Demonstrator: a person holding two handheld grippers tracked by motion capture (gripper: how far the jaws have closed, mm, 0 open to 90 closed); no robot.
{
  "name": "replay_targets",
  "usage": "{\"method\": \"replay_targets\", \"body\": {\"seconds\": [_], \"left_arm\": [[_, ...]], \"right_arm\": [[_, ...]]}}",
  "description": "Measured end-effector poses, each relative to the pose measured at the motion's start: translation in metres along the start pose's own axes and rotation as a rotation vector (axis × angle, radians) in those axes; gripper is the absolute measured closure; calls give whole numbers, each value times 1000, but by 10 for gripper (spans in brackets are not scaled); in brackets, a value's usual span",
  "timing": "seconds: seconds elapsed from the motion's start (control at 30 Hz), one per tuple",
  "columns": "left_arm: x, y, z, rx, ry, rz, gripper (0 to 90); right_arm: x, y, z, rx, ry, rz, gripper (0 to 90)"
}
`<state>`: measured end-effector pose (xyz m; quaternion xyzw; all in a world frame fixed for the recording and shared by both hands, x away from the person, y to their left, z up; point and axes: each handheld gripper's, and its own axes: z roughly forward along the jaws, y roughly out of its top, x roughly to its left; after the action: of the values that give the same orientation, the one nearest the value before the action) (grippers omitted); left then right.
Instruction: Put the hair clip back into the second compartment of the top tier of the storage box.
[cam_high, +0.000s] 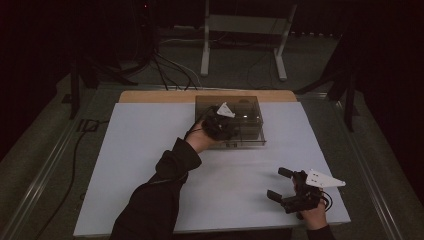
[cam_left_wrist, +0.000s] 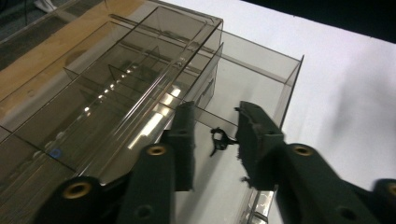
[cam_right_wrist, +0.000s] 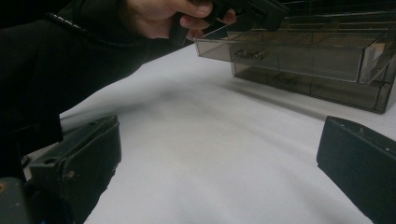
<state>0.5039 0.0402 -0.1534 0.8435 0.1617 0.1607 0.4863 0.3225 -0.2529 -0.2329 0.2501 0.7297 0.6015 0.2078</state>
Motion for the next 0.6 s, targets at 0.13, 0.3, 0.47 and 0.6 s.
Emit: {"method": "replay_targets", "body": {"seconds": [0.13, 0.3, 0.47, 0.6], "left_arm": [[0, 3, -5, -24, -7, -13, 568], [0, 3, -4, -11, -4, -18, 432], [-1, 4, -2, 6, 27, -24, 271], [1, 6, -6, -11, 53, -52, 232]], "right_arm": [[0, 0, 0, 2, -2, 3, 0], [0, 0, 0, 6, -4, 1, 0], [0, 0, 0, 7, -2, 3, 0], [0, 0, 0, 5, -1, 5, 0]]}}
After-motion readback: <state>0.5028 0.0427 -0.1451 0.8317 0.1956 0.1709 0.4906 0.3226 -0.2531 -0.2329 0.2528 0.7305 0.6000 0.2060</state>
